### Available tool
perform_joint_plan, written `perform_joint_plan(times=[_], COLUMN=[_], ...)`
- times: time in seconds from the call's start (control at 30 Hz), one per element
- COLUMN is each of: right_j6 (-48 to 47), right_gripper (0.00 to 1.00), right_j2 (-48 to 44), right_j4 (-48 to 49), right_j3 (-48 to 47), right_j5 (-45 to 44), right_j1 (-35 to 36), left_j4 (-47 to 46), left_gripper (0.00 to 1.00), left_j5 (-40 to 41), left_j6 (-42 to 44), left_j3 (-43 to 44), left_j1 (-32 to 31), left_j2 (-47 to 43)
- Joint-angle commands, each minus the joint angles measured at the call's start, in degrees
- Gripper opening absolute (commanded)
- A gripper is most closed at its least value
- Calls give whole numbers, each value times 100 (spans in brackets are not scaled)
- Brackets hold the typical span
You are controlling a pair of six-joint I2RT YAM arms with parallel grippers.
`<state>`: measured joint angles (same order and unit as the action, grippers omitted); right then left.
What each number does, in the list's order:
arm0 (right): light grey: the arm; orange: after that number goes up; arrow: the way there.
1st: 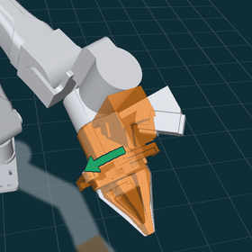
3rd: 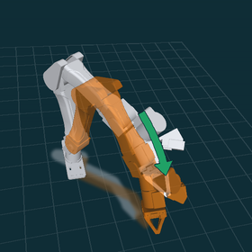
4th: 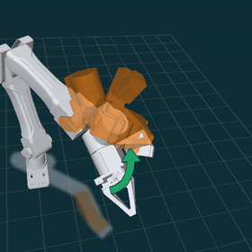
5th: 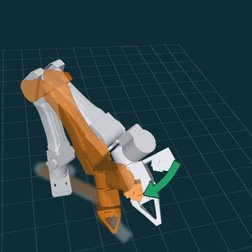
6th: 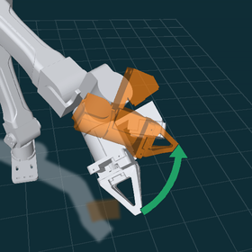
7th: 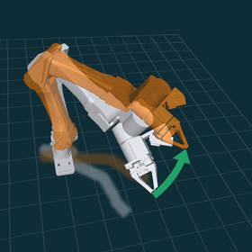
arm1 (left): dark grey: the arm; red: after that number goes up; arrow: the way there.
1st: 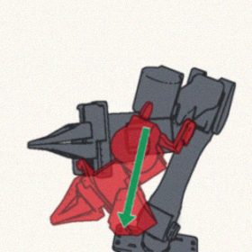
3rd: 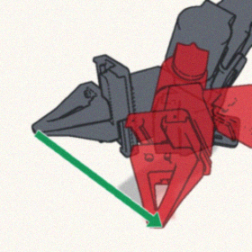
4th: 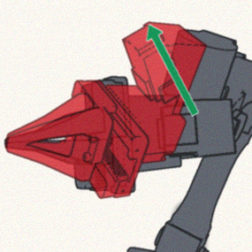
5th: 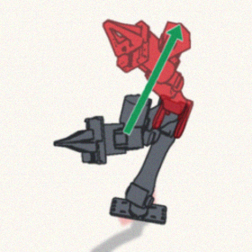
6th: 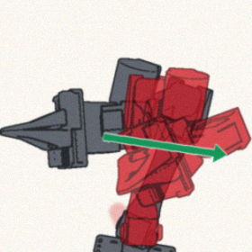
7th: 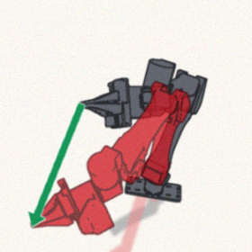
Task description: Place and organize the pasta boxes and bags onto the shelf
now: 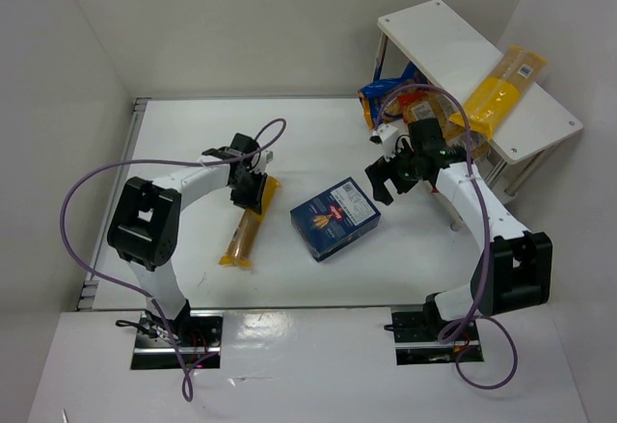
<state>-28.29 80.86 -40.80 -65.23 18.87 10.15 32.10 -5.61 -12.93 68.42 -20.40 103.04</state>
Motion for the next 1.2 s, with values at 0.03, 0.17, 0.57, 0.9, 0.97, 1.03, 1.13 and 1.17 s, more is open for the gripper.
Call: perform_joint_plan(times=[0.03,0.17,0.57,0.9,0.97,1.03,1.13,1.17], right_j6=[43,-9,-71,-71,-71,-71,-71,-71], right_gripper=[100,100,100,100,100,100,100,100], right_j2=[-368,-597,-1344,-1740,-1740,-1740,-1792,-1793], right_j4=[-68,-122,-183,-543,-543,-543,-543,-543], right_j3=[-165,-95,221,221,169,108,-7,-7], right_j5=[292,292,450,390,389,337,336,336], right_j1=[39,39,-346,-681,-681,-681,-681,-681], left_j4=[208,595,1115,1194,1246,1325,1580,1659], left_gripper=[0,0,0,0,0,0,0,0], left_j5=[-1203,-2267,-2322,-813,-610,-547,-276,-222], left_j6=[563,905,1557,2084,2189,2189,2329,2330], left_j3=[777,1401,3018,3266,3151,3151,3308,3544], left_j1=[256,607,564,441,441,441,370,310], left_j2=[-214,-346,-970,-1497,-1734,-1787,-1954,-1955])
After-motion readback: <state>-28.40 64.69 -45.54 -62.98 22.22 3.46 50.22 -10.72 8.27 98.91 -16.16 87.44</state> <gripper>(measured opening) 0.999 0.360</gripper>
